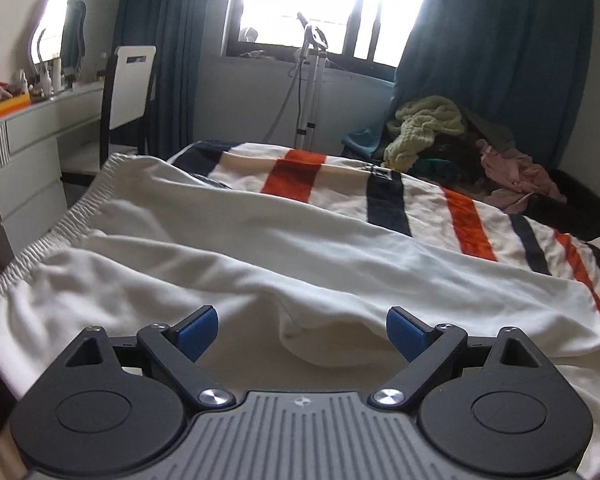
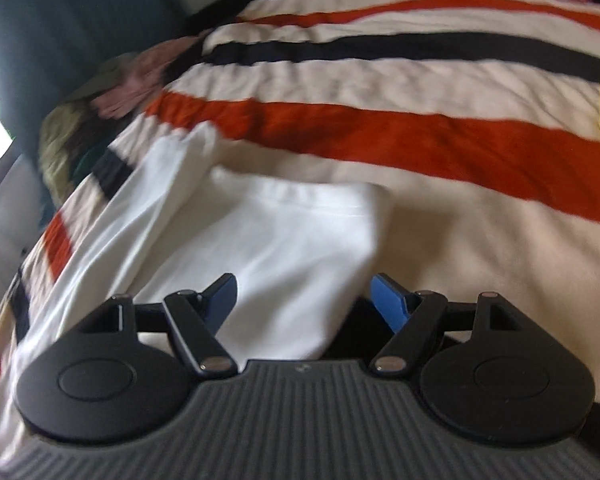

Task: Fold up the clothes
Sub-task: 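Move the right gripper to the folded white fabric edge, then grasp the pants waistband with the left gripper while the right gripper grips the leg fabric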

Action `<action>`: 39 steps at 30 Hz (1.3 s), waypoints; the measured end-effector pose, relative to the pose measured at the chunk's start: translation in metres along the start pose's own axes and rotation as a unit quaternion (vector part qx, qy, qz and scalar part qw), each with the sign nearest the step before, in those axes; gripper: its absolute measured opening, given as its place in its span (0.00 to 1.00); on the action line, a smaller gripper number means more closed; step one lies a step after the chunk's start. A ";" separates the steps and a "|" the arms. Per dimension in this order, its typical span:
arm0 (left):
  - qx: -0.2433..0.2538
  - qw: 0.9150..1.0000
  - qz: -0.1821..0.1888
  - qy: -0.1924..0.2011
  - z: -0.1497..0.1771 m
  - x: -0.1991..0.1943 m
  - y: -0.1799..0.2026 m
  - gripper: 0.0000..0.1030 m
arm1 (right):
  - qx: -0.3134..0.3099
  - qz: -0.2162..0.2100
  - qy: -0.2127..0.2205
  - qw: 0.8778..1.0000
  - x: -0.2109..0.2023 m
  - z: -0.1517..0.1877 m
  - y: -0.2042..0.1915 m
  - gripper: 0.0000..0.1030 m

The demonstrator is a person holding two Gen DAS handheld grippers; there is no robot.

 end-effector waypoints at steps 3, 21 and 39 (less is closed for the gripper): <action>-0.007 1.000 -0.011 -0.010 -0.003 0.010 -0.007 0.90 | 0.049 -0.012 -0.026 0.998 0.014 -0.002 0.008 0.74; -0.035 0.997 -0.064 -0.029 -0.002 0.060 -0.058 0.90 | 0.129 -0.079 -0.079 0.985 0.077 -0.015 -0.008 0.75; -0.468 0.851 -0.237 0.035 0.037 -0.033 -0.237 0.90 | 0.175 -0.137 -0.091 0.971 0.090 -0.026 -0.011 0.14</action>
Point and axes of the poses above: each gripper's, at about its wrist camera, not at the fingertips, and x roughly the way its jaws point, y to its right, z to its underside, the point moved 3 cm from there along x, roughly the way its jaws point, and after that the axes turned 3 degrees about y, right-handed, at the moved point
